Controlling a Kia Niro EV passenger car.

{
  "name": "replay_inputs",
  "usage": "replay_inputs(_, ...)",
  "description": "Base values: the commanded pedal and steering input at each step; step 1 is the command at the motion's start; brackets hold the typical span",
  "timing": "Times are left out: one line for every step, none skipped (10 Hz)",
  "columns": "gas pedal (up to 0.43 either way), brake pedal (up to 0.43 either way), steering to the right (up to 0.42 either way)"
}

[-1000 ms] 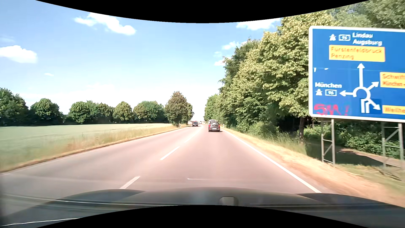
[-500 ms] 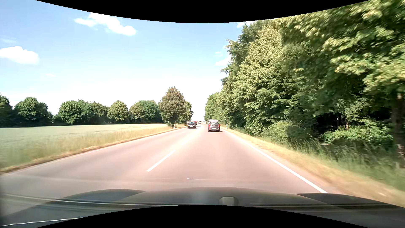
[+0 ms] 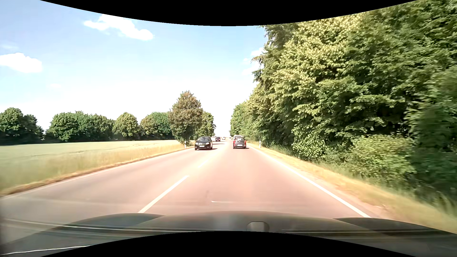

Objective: Follow the waypoints while adhering to traffic rules and regulations

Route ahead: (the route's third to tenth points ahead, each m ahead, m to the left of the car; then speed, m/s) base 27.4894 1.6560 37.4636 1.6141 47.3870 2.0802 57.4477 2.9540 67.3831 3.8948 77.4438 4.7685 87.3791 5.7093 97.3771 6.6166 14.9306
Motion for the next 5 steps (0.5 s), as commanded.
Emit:
replay_inputs(0.028,0.006,-0.004)
replay_inputs(0.039,0.006,-0.004)
replay_inputs(0.047,0.006,-0.004)
replay_inputs(0.059,0.006,-0.004)
replay_inputs(0.059,0.006,-0.004)
